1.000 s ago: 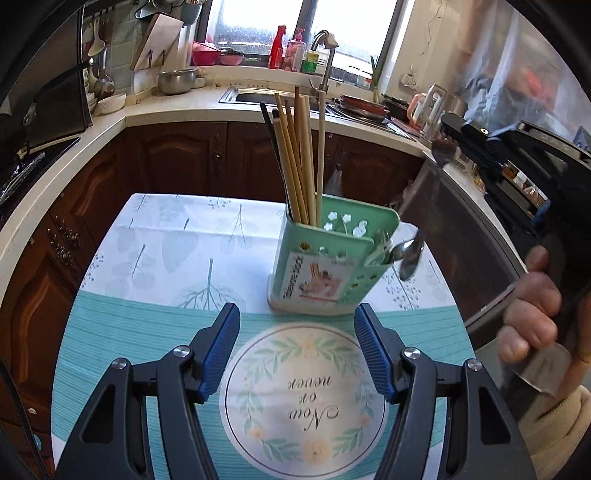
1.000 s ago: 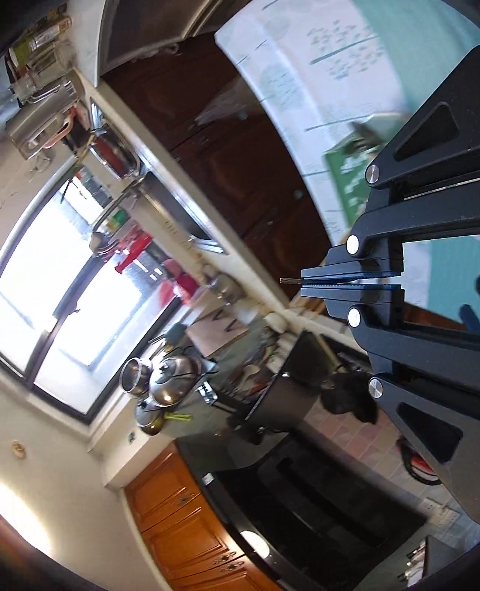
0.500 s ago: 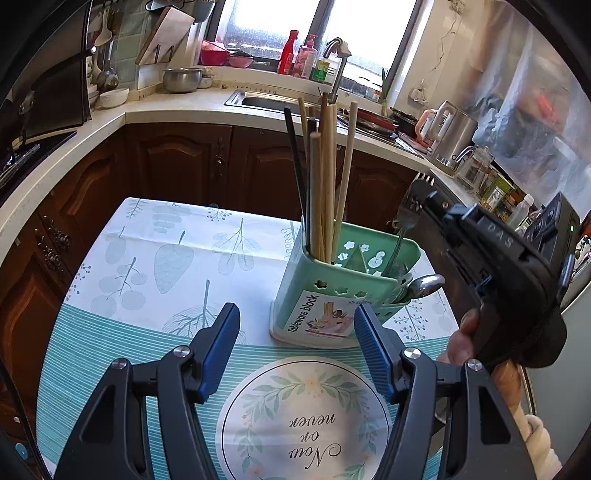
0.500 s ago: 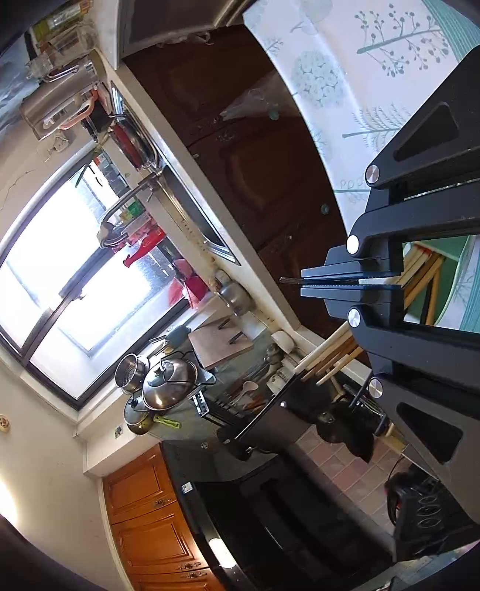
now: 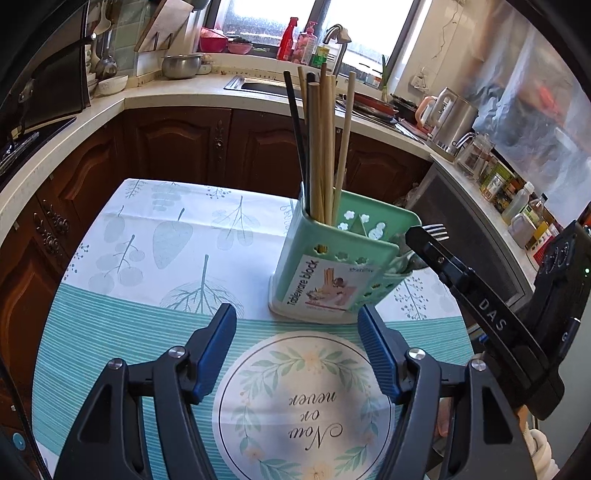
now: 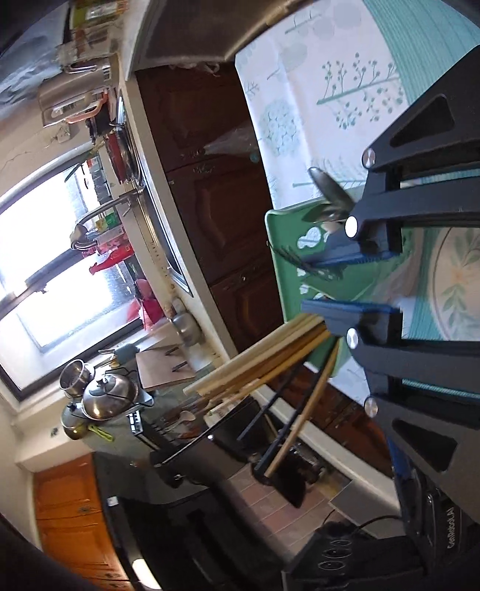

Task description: Organize utensils

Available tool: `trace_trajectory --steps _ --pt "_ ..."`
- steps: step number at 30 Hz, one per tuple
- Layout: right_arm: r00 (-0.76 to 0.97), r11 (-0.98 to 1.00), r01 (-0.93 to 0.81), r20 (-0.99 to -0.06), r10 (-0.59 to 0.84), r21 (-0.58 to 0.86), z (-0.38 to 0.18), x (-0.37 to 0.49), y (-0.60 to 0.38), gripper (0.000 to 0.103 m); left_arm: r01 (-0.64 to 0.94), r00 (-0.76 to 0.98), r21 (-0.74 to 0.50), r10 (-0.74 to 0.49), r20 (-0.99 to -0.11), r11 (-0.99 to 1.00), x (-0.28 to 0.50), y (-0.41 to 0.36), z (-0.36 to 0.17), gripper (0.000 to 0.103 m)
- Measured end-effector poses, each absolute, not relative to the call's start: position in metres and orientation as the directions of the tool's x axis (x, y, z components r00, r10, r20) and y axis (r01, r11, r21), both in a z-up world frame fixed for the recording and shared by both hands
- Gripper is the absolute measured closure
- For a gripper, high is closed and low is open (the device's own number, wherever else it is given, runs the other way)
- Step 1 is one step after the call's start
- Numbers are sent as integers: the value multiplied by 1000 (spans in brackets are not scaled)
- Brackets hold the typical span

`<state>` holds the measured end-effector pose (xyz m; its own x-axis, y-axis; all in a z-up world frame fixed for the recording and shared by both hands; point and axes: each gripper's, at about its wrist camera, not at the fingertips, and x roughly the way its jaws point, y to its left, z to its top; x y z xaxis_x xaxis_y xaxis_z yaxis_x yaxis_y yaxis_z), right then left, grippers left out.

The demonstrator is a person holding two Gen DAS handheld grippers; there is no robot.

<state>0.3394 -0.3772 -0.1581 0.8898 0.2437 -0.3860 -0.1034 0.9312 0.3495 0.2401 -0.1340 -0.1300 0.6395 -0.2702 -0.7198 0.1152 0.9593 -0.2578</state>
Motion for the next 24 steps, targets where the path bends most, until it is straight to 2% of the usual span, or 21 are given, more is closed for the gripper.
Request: trace_trajectory --steps 7,12,19,24 --pt "842 963 -68 -503 196 262 -160 301 -364 77 124 633 -222 -249 -733 967 216 -143 -126 17" --pt "830 965 -63 -525 191 253 -151 255 -361 76 115 638 -177 -209 -741 978 194 -147 -118 10" --pt "830 978 18 -548 101 206 -117 184 -346 51 86 676 -100 -132 -725 991 148 -142 -94 1" --pt "823 983 66 -567 42 170 -97 122 -332 42 83 684 -55 -97 -722 995 109 -135 -78 1"
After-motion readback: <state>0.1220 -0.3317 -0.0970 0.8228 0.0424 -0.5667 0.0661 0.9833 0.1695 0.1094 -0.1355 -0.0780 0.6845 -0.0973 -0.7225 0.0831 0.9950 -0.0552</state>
